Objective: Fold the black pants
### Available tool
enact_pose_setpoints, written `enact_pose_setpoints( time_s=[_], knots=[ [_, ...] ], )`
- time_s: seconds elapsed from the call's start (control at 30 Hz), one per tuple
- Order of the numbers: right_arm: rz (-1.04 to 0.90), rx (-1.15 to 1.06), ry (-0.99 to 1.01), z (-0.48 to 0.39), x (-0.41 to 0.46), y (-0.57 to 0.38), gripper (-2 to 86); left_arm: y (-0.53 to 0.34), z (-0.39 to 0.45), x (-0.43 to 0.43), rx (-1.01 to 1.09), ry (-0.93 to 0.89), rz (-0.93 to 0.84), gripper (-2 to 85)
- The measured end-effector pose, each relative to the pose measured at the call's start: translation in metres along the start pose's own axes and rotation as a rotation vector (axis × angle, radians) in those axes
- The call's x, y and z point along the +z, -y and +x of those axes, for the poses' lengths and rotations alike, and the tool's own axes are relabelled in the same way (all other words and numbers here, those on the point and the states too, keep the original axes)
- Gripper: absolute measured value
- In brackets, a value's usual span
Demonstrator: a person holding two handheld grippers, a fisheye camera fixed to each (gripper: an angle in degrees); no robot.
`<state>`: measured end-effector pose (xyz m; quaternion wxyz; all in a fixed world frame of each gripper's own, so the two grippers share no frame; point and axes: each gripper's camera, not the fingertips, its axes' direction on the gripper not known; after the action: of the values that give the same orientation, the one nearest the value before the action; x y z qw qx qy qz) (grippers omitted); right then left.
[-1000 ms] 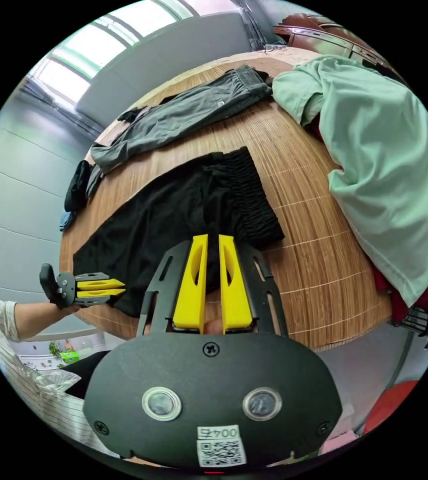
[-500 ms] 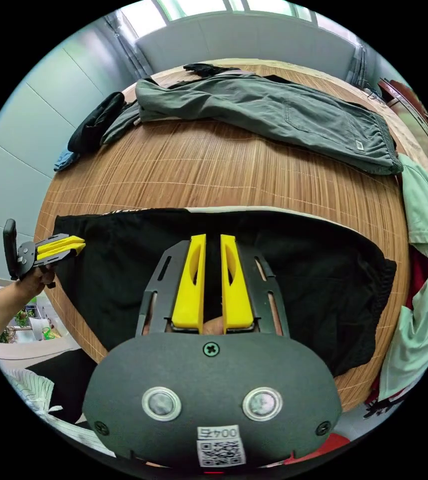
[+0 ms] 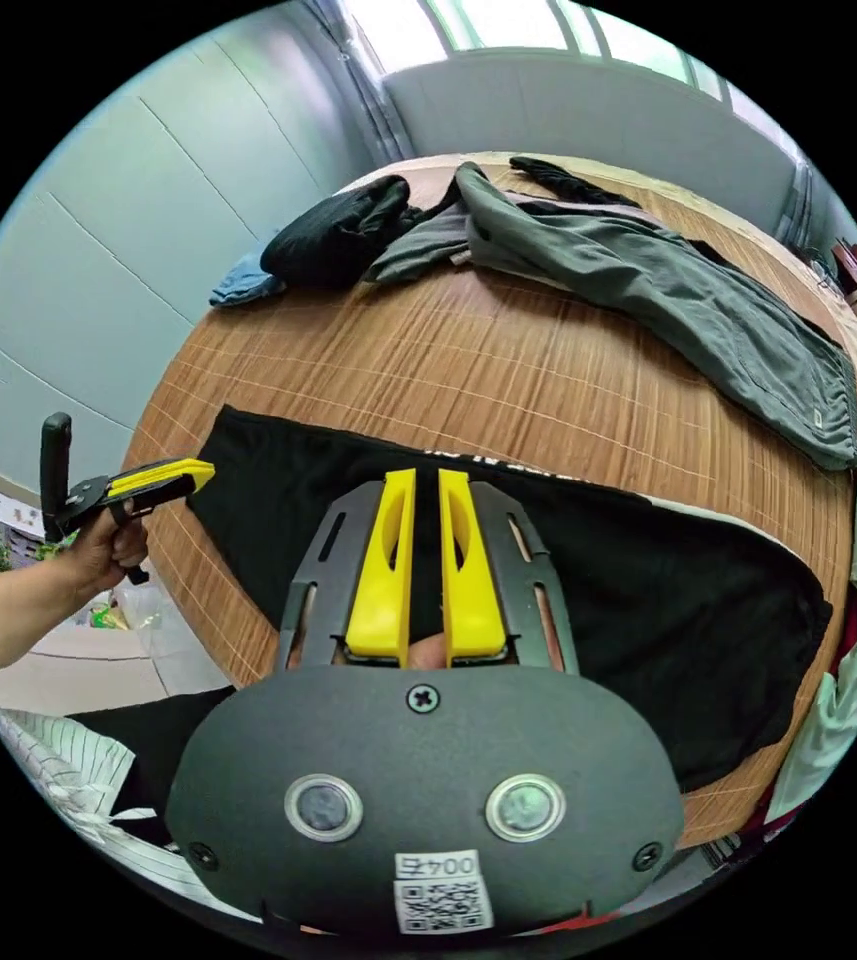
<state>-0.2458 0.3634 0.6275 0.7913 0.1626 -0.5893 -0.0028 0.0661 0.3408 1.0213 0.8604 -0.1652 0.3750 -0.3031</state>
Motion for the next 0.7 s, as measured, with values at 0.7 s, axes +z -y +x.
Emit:
enact_pose_setpoints(
  time_s=[0.7],
  knots=[
    [-0.153,-0.926,-0.063,-0.292,0.298,-0.107,8.4,-0.05,-0.187,-0.029,-0.25,-0.169,-0.07,6.1]
  ],
)
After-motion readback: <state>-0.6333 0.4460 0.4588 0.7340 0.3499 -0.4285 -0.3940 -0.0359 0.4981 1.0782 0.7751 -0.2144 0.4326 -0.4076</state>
